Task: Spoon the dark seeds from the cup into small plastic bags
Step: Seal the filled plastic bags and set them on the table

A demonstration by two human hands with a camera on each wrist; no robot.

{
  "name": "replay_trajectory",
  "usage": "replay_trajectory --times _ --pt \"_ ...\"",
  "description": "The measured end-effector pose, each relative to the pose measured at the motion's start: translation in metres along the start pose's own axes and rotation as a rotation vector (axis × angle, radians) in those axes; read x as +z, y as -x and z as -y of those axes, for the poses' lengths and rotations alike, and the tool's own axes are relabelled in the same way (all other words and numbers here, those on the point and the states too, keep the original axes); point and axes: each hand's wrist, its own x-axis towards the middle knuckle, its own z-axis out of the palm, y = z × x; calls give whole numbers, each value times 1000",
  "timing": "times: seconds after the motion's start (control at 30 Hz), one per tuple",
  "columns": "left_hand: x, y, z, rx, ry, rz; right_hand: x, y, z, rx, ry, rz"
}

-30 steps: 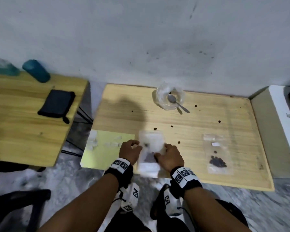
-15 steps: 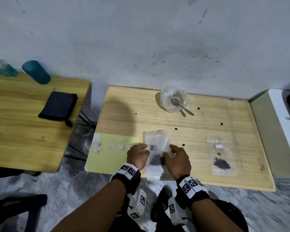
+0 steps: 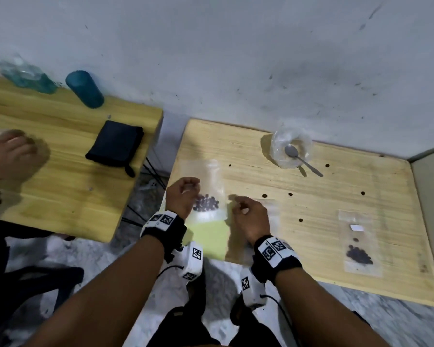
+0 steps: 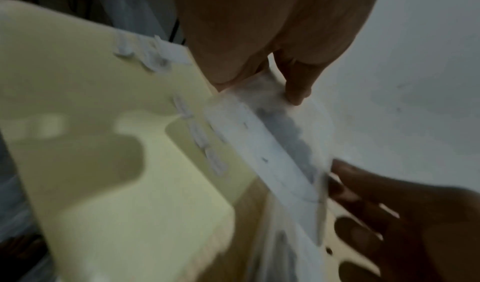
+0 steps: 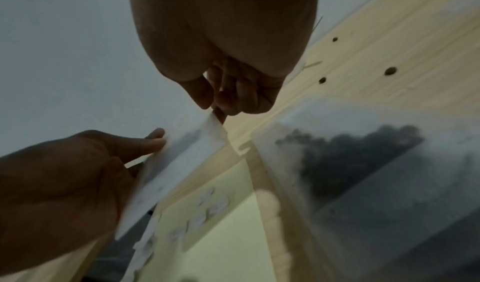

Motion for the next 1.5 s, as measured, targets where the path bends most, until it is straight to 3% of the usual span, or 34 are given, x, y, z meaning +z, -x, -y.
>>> replay_trajectory --times 0.1,0.2,0.33,0.43,0.6,0.77,0.9,1.03,1.27,1.5 --pt "-15 -10 -8 -8 58 -22 3 6 -5 17 316 112" --pt "-27 -18 -10 -11 49 -1 20 4 -7 -73 538 179" --pt "-31 -21 -7 19 -37 -56 39 3 -2 -54 673 112" --pt "-30 -21 -6 28 -84 -60 43 0 0 34 632 27" --pt "-29 -17 -6 16 -116 -62 45 0 2 71 569 48" --pt "-29 -19 -4 9 -104 -32 28 -6 9 95 225 16" --pt "-19 -10 -17 94 -147 16 5 -17 29 29 -88 -52" --pt "5 -2 -37 244 -186 100 -17 -26 62 -115 -187 -35" --pt "39 13 -76 355 -209 231 -52 -36 89 -204 5 -101" --pt "57 23 -92 345 -175 253 -70 -30 105 -192 202 -202"
